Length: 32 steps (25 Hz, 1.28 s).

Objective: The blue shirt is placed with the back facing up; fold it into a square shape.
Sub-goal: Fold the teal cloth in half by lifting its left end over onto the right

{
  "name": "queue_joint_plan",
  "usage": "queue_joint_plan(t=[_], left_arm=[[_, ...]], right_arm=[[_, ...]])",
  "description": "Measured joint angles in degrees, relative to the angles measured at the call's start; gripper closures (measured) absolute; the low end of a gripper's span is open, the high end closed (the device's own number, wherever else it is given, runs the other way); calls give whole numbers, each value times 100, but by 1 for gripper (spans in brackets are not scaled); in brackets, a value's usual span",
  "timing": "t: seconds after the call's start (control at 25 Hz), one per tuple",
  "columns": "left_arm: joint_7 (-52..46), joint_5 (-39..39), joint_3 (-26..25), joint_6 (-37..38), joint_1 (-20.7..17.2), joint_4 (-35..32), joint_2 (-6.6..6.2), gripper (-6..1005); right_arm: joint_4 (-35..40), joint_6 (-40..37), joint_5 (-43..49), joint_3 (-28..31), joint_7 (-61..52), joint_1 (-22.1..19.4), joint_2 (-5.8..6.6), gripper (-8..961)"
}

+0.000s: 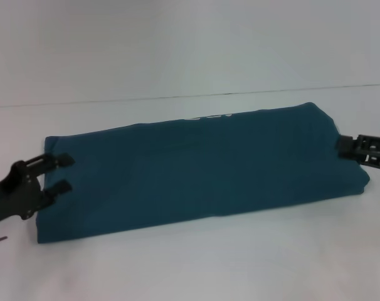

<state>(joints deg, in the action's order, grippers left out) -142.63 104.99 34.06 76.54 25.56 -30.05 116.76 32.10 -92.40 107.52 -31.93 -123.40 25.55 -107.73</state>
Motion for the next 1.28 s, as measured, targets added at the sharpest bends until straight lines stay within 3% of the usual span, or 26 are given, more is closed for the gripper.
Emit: queue_joint_plan(t=[0.44, 0.76, 1.04, 1.28], left_arm=[[-7, 183, 210, -997, -45, 392, 31, 343], [-10, 147, 135, -856, -47, 205, -16, 343], [11, 182, 179, -1502, 285, 267, -59, 344], [-22, 183, 209, -2073, 449, 464, -7, 342]], right_arm=[[-35, 409, 266, 11, 14, 189, -55, 467], [-37, 505, 265, 22, -21, 242, -55, 467], [-90, 504, 235, 53, -35, 249, -72, 467], [-98, 511, 246, 63, -41, 251, -73, 467]])
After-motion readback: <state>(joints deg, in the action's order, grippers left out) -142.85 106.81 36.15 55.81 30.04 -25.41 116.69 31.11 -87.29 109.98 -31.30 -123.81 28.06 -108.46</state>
